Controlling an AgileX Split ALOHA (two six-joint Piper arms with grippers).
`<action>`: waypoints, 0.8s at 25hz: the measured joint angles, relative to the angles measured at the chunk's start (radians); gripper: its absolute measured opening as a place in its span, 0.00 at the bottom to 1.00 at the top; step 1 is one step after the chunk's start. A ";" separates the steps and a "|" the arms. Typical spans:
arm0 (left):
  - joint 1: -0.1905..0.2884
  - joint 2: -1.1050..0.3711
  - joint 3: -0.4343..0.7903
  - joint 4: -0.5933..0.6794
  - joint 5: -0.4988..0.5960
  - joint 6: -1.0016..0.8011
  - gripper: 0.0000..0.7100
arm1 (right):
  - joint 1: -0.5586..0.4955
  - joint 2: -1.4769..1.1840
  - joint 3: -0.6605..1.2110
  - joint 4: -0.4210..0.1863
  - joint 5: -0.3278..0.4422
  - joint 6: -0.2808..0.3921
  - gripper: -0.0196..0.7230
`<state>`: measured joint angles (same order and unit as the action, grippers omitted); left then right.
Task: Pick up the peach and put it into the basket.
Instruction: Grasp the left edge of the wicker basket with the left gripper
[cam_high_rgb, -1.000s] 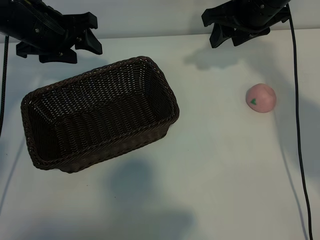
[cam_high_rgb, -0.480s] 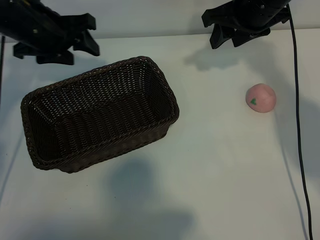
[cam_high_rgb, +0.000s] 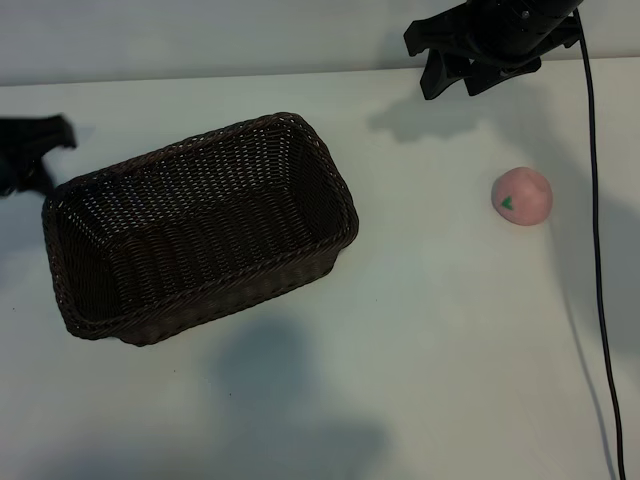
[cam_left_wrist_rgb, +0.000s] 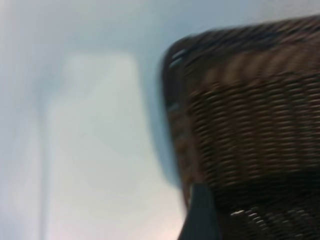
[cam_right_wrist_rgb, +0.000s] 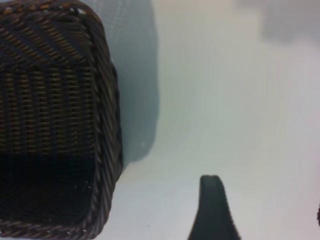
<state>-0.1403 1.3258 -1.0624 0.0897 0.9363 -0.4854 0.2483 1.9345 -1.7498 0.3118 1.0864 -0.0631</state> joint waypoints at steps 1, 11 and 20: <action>0.000 -0.010 0.022 0.018 0.001 -0.026 0.81 | 0.000 0.000 0.000 0.000 0.000 0.000 0.69; 0.008 0.067 0.144 0.033 -0.065 -0.132 0.81 | 0.000 0.000 0.000 -0.002 0.015 0.000 0.69; 0.050 0.206 0.144 -0.007 -0.156 -0.103 0.81 | 0.000 0.000 0.000 -0.003 0.039 0.000 0.69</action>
<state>-0.0906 1.5315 -0.9180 0.0825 0.7806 -0.5881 0.2483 1.9345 -1.7498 0.3090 1.1252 -0.0631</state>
